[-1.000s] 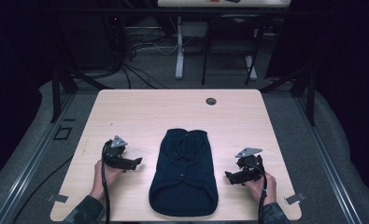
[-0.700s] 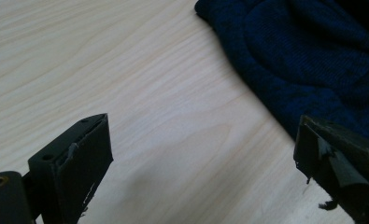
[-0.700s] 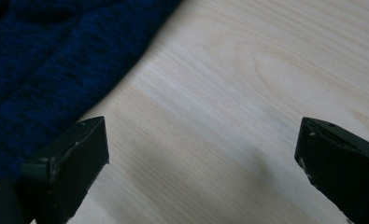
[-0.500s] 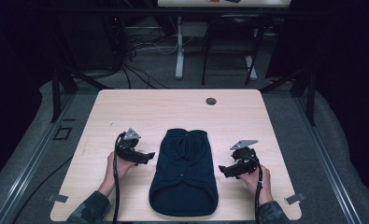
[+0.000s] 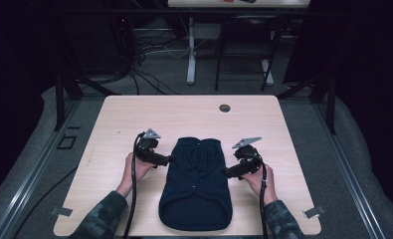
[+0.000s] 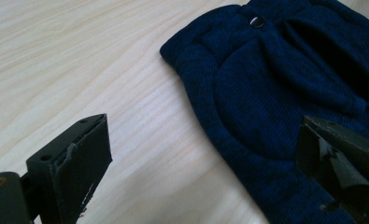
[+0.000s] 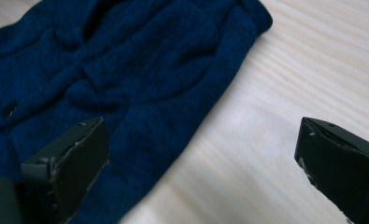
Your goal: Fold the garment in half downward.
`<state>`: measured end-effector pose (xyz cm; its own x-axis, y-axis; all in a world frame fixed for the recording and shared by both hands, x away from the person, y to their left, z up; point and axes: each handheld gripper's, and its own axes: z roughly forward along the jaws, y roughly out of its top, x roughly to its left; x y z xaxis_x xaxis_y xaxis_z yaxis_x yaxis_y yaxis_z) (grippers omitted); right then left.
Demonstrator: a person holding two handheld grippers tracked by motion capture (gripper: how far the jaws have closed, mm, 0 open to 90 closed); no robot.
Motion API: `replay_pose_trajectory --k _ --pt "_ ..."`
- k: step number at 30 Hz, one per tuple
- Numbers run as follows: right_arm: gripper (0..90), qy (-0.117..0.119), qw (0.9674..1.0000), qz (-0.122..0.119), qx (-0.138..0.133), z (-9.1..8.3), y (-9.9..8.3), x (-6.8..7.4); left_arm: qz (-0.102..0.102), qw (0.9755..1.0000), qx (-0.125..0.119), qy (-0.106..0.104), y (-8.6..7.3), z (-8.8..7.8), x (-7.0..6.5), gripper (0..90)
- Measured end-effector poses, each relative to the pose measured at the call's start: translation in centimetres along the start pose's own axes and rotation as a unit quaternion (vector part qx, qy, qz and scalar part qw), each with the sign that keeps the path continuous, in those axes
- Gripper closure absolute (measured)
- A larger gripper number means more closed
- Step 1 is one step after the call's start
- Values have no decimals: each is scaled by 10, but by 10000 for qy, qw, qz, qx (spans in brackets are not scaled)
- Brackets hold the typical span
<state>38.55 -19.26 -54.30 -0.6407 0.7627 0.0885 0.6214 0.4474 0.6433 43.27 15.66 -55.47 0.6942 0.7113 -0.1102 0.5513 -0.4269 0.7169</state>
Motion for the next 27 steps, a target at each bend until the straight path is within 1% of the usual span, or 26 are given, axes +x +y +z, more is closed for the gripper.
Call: replay_pose_trajectory --k 1,2,3,4,5,6,8,9,10,12,15,16,17,18,20,21,22,23,24,26,27 --pt "24 0 10000 0 0 0 0 0 -22 10000 -5 -15 3 2 0 39" --pt "24 22 10000 -38 44 3 4 -1 -33 10000 3 -21 4 3 1 40" --pt "25 48 10000 -22 34 5 6 -2 -55 10000 5 -50 7 4 1 40" --pt "25 65 9999 -18 124 10 12 -3 -63 9999 38 -74 12 8 2 43" --pt "27 81 9999 -13 135 13 16 -3 -76 9999 41 -82 14 10 2 43" --pt "27 81 9999 -13 135 13 16 -3 -76 9999 41 -82 14 10 2 43" --pt "54 57 9999 2 161 17 22 -5 -68 9998 128 -104 19 15 2 43" --pt "54 92 9997 12 246 19 26 -6 -80 9998 128 -125 20 16 3 43" --pt "55 88 9997 55 238 21 28 -7 -103 9997 168 -152 23 19 4 42" --pt "54 124 9994 105 301 28 37 -12 -150 9996 177 -144 26 24 5 42" --pt "54 132 9992 131 342 32 41 -15 -186 9993 273 -147 30 30 6 43" --pt "59 187 9992 209 298 37 44 -17 -181 9992 335 -144 31 33 7 41" --pt "59 187 9992 209 298 37 44 -17 -210 9990 364 -147 32 36 7 41" --pt "70 233 9990 226 313 41 48 -20 -204 9989 405 -153 32 38 8 41" --pt "76 238 9990 253 277 44 50 -21 -210 9986 464 -144 34 43 7 41" --pt "90 191 9990 244 330 48 53 -23 -189 9986 484 -104 34 45 7 41" --pt "90 191 9990 244 330 48 53 -23 -189 9985 497 -144 35 47 7 41" --pt "99 275 9988 260 302 50 54 -24 -156 9983 522 -201 36 49 7 41" --pt "110 385 9985 193 324 52 56 -27 -169 9983 515 -197 37 50 7 43" --pt "142 360 9983 301 334 57 60 -29 -108 9984 534 -147 38 54 6 64" --pt "142 360 9983 301 334 57 60 -29 -101 9984 541 -129 39 56 5 64"
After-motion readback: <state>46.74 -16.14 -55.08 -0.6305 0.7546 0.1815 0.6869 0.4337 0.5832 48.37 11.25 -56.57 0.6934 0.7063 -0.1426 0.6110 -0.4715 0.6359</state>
